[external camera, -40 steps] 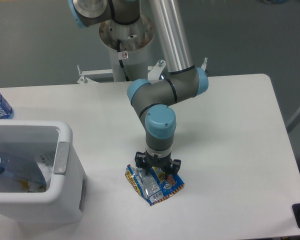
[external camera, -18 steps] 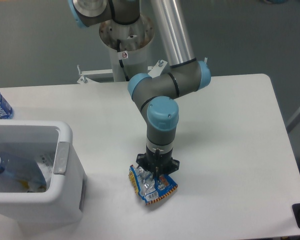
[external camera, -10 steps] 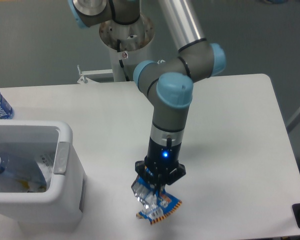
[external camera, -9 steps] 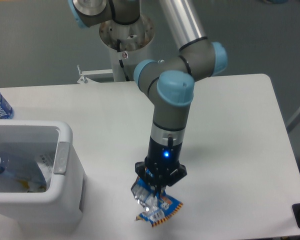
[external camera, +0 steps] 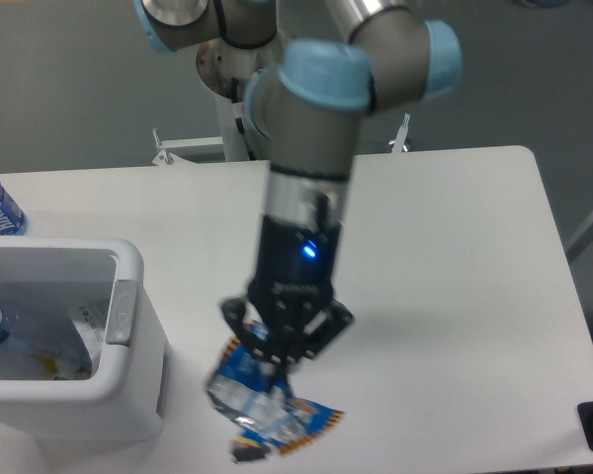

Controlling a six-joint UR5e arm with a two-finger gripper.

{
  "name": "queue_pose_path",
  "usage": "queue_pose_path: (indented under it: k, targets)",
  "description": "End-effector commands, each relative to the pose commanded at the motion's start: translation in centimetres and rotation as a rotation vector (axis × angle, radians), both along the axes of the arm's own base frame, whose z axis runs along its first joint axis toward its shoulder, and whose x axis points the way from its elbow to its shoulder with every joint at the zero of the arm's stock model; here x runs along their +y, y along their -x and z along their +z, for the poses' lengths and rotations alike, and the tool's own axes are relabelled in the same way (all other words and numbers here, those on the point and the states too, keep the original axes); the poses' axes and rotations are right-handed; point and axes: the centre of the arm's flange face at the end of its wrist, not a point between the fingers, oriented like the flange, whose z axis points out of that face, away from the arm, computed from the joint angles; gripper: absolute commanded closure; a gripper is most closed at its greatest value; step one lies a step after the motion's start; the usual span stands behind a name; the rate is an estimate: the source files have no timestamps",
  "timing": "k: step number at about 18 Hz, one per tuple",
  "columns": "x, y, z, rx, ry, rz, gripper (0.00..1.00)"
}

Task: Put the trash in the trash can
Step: 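Lift the wrapper and carry it over the trash bin, then lower the wrapper into the bin and open the gripper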

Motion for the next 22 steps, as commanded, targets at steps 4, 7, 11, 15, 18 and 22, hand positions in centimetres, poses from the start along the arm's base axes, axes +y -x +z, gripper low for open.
queue_pose_path:
  k: [4, 7, 11, 15, 18, 22]
  targets:
    - [1.9, -7.3, -1.2, 0.001, 0.023, -0.123, 0.9]
    - [3.3, -12.0, -3.7, -0.018, 0.062, -0.204, 0.9]
    - [3.7, -15.0, -7.0, -0.044, 0.115, -0.255, 0.9]
    - [3.6, -15.3, -8.0, -0.054, 0.131, -0.259, 0.8]
    - [3.4, -15.3, -9.0, -0.041, 0.148, -0.278, 0.22]
    - [3.3, -14.8, -8.8, -0.02, 0.147, -0.285, 0.0]
